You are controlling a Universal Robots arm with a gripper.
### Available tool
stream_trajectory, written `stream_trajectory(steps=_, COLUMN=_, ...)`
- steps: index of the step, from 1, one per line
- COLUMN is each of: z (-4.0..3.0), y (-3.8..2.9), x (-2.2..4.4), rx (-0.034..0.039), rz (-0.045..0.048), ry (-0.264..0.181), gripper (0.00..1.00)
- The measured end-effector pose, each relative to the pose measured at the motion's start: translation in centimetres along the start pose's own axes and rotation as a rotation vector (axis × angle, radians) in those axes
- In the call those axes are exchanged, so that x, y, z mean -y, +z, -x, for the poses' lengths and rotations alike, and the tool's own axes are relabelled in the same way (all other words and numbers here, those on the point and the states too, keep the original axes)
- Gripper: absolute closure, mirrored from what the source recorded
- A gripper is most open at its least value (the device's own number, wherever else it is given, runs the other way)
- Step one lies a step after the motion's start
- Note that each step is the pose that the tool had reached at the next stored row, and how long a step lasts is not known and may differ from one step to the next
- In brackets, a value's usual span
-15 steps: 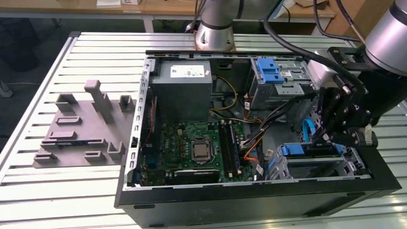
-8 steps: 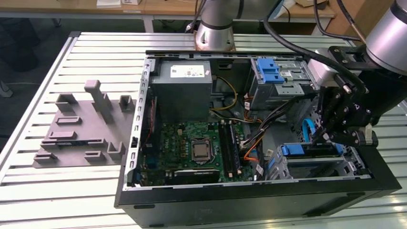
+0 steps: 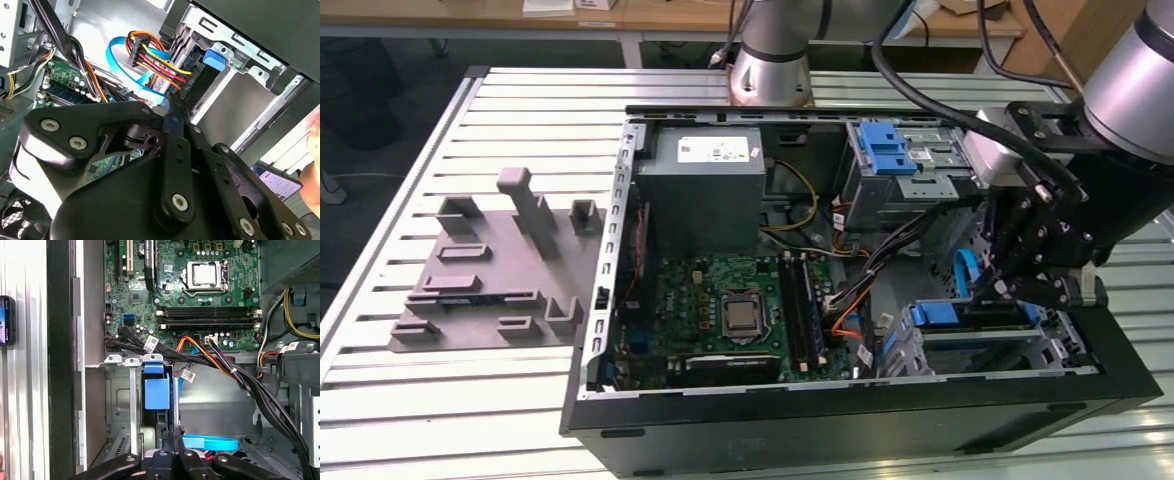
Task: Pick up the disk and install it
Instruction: 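Insert the second disk wire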
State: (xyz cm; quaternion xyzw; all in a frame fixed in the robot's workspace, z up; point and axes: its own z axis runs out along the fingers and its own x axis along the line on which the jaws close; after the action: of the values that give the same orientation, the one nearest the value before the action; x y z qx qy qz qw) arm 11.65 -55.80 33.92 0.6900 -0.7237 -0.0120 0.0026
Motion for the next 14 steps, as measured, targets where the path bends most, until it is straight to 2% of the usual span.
stream_trajectory(steps=7, z=0.00, y=0.15, x=0.00, rx=0.0006, rz=0.0000, ry=0.000, gripper=0.89)
stream_trajectory(steps=14, z=0.00, y=0.00, x=0.01, rx=0.0001, rz=0.0015, ry=0.000, gripper=0.89)
